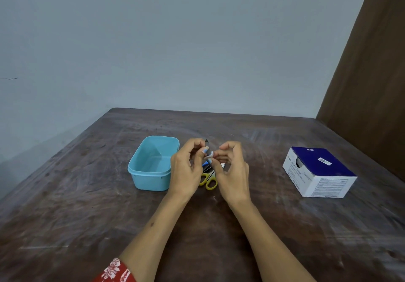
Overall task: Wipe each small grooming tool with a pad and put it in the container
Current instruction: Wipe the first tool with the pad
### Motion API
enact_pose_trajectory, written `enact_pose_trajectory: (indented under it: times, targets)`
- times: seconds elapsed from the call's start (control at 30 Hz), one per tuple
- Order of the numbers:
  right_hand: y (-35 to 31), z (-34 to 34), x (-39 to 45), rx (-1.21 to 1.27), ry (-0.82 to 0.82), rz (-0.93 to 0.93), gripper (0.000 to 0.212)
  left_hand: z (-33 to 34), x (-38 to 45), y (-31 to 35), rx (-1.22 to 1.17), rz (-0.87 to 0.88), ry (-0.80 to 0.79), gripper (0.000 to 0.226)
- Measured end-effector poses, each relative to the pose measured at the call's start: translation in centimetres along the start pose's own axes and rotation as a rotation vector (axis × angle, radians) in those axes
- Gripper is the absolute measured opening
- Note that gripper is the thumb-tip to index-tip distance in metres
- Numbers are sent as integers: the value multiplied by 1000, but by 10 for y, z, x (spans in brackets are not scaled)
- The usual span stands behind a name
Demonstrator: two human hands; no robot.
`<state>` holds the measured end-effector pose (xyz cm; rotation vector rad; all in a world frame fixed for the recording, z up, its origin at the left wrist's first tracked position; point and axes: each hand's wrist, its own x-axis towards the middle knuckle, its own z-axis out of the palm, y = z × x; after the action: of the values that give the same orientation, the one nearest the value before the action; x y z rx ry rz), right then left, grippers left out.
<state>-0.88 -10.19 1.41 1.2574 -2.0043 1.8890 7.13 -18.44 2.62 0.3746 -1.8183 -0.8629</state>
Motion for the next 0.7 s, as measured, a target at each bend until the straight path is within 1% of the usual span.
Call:
enact_pose_trajectory:
  times: [0.13,0.3,0.43,0.57,0.7]
  targets:
    - [5,0,-1,-46,-87,3,36,-2,0,2,-4,10,-15,8]
    - [6,2,0,-51,-45,-21,41,-2,0,4,1,24,0,8]
    - [8,1,0,-59,-86,-6,43,-1,1,4,-5,54,16,7]
    - [7,2,0,-40,-30,-45,41,-1,1,4,-2,83,10,7]
    - [11,2,-1,-82,-129,-1,40,-1,1,2,0,80,4,7]
